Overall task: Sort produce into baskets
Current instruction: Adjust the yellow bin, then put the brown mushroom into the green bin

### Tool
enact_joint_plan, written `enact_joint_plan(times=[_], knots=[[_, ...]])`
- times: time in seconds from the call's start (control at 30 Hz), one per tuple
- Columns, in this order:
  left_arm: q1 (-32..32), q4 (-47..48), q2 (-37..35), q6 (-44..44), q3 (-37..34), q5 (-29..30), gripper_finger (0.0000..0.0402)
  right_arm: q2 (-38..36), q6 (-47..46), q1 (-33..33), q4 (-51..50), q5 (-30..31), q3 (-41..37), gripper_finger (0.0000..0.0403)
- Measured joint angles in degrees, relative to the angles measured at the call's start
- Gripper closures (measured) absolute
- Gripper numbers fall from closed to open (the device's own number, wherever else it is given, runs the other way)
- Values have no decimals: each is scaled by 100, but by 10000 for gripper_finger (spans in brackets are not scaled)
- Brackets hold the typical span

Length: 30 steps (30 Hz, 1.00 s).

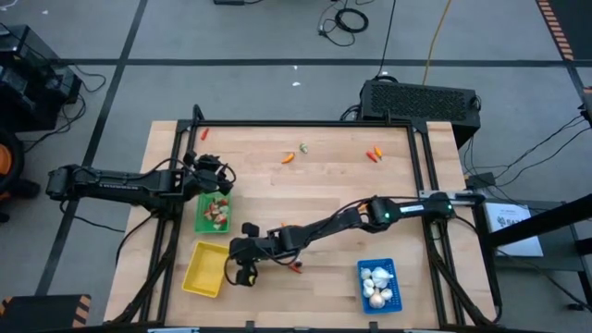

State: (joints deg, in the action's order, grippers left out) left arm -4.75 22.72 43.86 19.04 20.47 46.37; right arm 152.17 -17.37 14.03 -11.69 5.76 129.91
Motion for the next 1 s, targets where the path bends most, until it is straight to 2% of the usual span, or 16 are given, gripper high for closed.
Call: enact_joint_plan(times=[0.33,0.47,0.63,0.77,1.0], knots=[[0,21,0,-41,0,81,226,-13,16,-208,511,20,4,402],[0,32,0,-41,0,81,226,-17,24,-240,304,-25,7,402],[0,59,2,-48,0,81,226,-229,11,-242,-542,-472,2,403],[0,64,0,-50,-2,83,226,-699,-36,-210,-1296,-637,5,403],[0,52,1,-69,-2,95,226,-1405,-413,32,-3444,-754,11,395]])
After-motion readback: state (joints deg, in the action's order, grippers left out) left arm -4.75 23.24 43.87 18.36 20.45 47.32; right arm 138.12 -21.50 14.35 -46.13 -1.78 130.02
